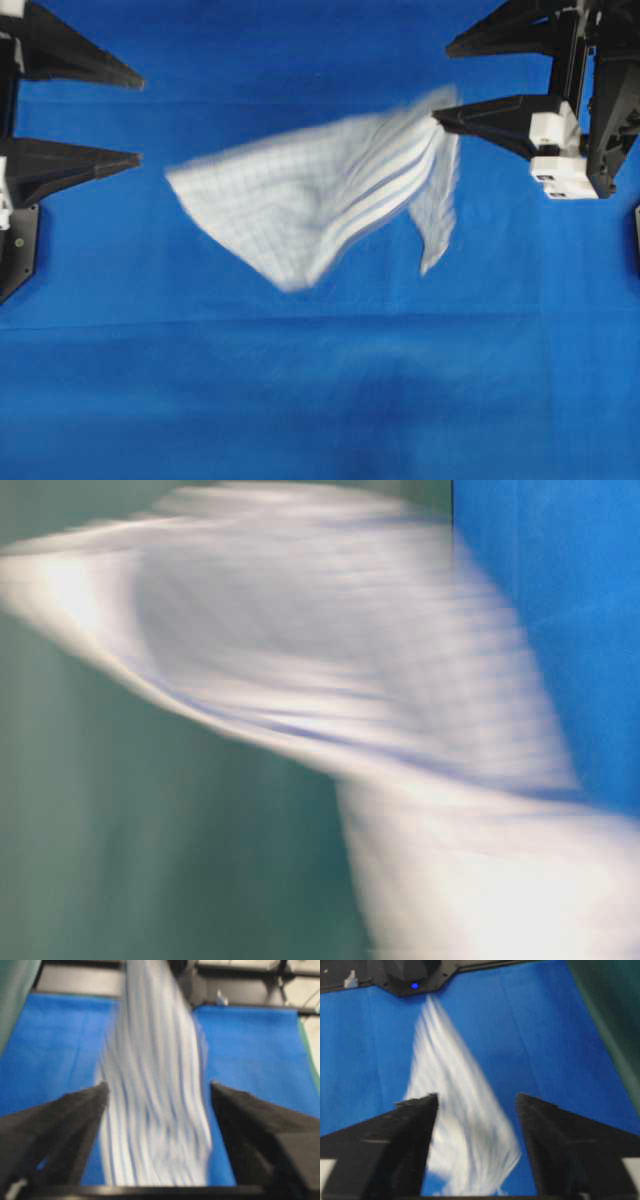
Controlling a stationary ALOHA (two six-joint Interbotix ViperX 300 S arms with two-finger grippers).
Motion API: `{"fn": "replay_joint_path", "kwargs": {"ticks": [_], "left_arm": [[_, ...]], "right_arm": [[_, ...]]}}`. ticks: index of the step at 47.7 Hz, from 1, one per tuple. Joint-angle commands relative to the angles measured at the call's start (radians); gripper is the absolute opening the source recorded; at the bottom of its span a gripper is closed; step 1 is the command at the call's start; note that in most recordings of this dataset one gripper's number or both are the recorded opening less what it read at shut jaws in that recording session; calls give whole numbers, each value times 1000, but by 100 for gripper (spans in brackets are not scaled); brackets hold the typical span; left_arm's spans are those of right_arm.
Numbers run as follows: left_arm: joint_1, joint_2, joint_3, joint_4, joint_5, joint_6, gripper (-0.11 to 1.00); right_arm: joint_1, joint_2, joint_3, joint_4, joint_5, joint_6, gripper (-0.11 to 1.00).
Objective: Lift the towel with both arms.
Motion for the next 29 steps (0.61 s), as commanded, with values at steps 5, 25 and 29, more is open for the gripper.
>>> {"fn": "replay_joint_path", "kwargs": {"ticks": [5, 25, 29], "left_arm": [[2, -9, -9, 0, -12, -2, 88], [2, 75, 114, 0, -144, -3, 88], [2, 89, 140, 2, -179, -2, 88]], "right_arm": [[2, -12, -17, -6, -5, 2, 63], [2, -14, 66, -6, -26, 2, 63], [2, -14, 109, -6, -64, 2, 63]]}}
